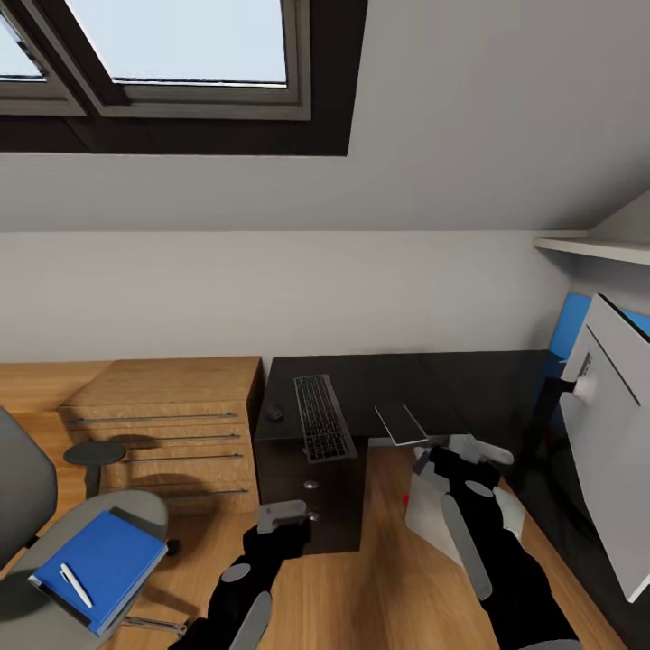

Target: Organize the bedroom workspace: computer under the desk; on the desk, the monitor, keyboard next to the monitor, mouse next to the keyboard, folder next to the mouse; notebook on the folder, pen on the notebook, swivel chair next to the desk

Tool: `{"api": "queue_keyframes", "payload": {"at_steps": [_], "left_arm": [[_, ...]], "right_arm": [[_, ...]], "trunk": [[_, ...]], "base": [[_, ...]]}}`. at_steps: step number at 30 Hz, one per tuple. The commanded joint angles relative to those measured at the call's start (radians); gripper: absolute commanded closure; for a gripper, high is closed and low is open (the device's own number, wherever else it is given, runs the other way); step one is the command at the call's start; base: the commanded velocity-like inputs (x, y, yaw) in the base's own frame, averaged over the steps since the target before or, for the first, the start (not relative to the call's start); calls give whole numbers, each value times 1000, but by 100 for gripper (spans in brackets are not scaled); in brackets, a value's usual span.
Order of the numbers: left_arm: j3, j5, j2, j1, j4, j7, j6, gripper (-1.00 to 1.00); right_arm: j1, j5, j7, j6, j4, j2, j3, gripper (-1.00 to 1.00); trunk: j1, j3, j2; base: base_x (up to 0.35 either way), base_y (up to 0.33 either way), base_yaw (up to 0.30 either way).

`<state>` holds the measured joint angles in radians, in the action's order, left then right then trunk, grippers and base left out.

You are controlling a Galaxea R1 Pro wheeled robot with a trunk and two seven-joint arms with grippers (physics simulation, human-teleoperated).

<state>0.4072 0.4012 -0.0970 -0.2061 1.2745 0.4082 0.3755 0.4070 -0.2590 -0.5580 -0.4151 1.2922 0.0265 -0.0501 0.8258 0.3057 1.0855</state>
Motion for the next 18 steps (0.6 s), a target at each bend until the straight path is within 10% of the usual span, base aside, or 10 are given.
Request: {"api": "queue_keyframes", "payload": {"at_steps": [1,18], "left_arm": [[0,11,15,-1,3,8,3,-100],[3,13,41,-1,2,14,-1,-100]], "right_arm": [[-4,-5,-6,-4,-4,-2,-1,-100],[-13,1,2,188,-76,-67,0,-100]], "trunk": [[0,1,1],[0,-1,1]], "base": [[0,0,-16],[0,0,-234]]}}
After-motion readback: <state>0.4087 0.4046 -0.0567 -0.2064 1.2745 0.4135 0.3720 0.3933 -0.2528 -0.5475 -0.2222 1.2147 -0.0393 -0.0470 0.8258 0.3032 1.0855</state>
